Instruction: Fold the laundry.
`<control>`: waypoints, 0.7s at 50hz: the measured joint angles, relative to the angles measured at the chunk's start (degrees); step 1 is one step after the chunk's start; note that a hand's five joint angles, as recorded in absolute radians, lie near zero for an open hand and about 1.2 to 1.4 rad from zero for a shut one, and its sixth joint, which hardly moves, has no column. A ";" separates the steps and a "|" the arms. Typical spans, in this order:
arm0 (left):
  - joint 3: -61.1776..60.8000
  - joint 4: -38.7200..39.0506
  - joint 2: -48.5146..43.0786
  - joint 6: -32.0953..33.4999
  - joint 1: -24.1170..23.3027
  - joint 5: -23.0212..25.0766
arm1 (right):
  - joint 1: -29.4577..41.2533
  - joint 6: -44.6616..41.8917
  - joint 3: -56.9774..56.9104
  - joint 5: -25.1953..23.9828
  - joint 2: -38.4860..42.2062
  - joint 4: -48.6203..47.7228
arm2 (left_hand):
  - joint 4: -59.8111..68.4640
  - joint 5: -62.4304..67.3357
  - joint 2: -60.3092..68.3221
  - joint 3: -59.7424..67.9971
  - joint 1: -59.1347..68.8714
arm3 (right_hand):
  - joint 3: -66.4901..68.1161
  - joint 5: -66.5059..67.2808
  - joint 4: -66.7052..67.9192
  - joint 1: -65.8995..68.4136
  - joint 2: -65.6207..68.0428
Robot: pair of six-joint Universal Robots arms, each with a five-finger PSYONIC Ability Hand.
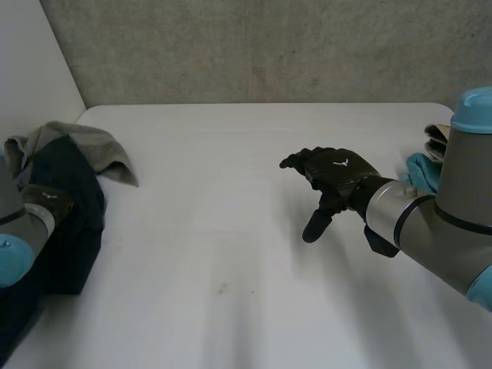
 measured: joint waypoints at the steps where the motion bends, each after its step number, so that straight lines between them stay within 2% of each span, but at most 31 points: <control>1: 0.47 0.12 -0.04 0.11 -0.92 -0.33 | -0.04 0.01 -0.03 0.13 0.02 -0.06 | 2.87 2.90 2.36 2.74 2.10 | 0.00 0.00 0.00 0.00 0.00; 4: 1.77 0.70 1.29 0.06 -4.51 -1.58 | -0.25 0.04 -0.37 1.24 0.02 -0.32 | 5.56 5.29 4.32 4.88 4.31 | 0.00 0.00 0.00 0.00 0.00; 8: 2.98 2.68 5.89 -0.87 -11.64 -3.07 | -0.43 0.06 -0.75 2.47 -0.14 -0.46 | 5.64 6.42 4.76 5.57 5.92 | 0.00 0.00 0.00 0.00 0.00; 10: 3.35 4.70 9.44 -2.71 -18.27 -3.74 | -0.67 0.06 -0.93 3.35 -0.34 -0.64 | 5.67 6.94 5.02 6.11 6.07 | 0.00 0.00 0.00 0.00 0.00; 11: 3.36 4.95 9.83 -3.07 -19.23 -3.77 | -0.72 0.07 -0.94 3.46 -0.38 -0.68 | 5.67 6.94 5.06 6.18 6.07 | 0.00 0.00 0.00 0.00 0.00; 13: 3.15 6.34 11.82 -5.77 -25.93 -3.81 | -1.16 0.06 -1.02 4.31 -0.59 -0.93 | 5.76 6.94 5.33 6.51 6.07 | 0.00 0.00 0.00 0.00 0.00; 14: 3.05 6.56 12.10 -6.43 -27.46 -3.77 | -1.31 0.07 -1.03 4.53 -0.64 -1.00 | 5.89 6.94 5.39 6.57 6.07 | 0.00 0.00 0.00 0.00 0.00; 15: 2.69 7.00 12.53 -8.09 -31.27 -3.68 | -1.63 0.07 -1.05 5.05 -0.72 -1.14 | 5.90 6.94 5.39 6.58 6.07 | 0.00 0.00 0.00 0.00 0.00; 19: 1.75 7.27 12.21 -10.64 -38.49 -3.47 | -2.43 0.07 -1.13 6.04 -0.88 -1.46 | 5.90 6.94 5.40 6.62 6.07 | 0.00 0.00 0.00 0.00 0.00; 20: 1.21 7.12 11.44 -11.39 -41.84 -3.40 | -2.83 0.07 -1.21 6.44 -0.93 -1.60 | 5.91 6.94 5.40 6.62 6.15 | 0.00 0.00 0.00 0.00 0.00; 24: -0.19 5.68 9.14 -12.11 -47.66 -3.47 | -3.64 0.05 -1.49 7.04 -0.98 -1.76 | 4.12 5.38 2.75 4.88 4.85 | 0.00 0.00 0.00 0.00 0.00; 25: -0.49 5.20 8.78 -12.13 -48.46 -3.53 | -3.80 0.03 -1.57 7.11 -0.99 -1.78 | -5.72 -3.50 -7.30 -5.87 -3.17 | 0.00 0.00 0.00 0.00 0.00; 28: -0.80 4.63 8.49 -12.11 -49.11 -3.64 | -3.96 -0.05 -1.67 7.15 -0.99 -1.79 | -5.72 -3.50 -7.30 -5.87 -3.17 | 0.00 0.00 0.00 0.00 0.00; 29: -1.52 3.13 8.50 -12.00 -49.75 -4.10 | -4.22 -0.61 -1.99 7.13 -0.96 -1.79 | -31.01 -27.80 -31.77 -29.96 -26.88 | 0.00 0.00 0.00 0.00 0.00; 31: -1.71 2.74 8.87 -11.95 -49.43 -4.39 | -4.24 -1.08 -2.15 7.07 -0.92 -1.75 | -35.82 -32.59 -35.78 -33.99 -29.52 | 0.00 0.00 0.00 0.00 0.00; 32: -1.85 2.47 9.51 -11.92 -48.76 -4.78 | -4.21 -1.62 -2.30 7.00 -0.88 -1.70 | -41.96 -38.65 -41.75 -39.91 -34.00 | 0.00 0.00 0.00 0.00 0.00; 35: -2.18 2.12 12.13 -12.05 -45.61 -5.99 | -3.96 -4.79 -2.94 6.62 -0.70 -1.34 | -49.21 -45.87 -49.23 -47.62 -41.32 | 0.00 0.00 0.00 0.00 0.00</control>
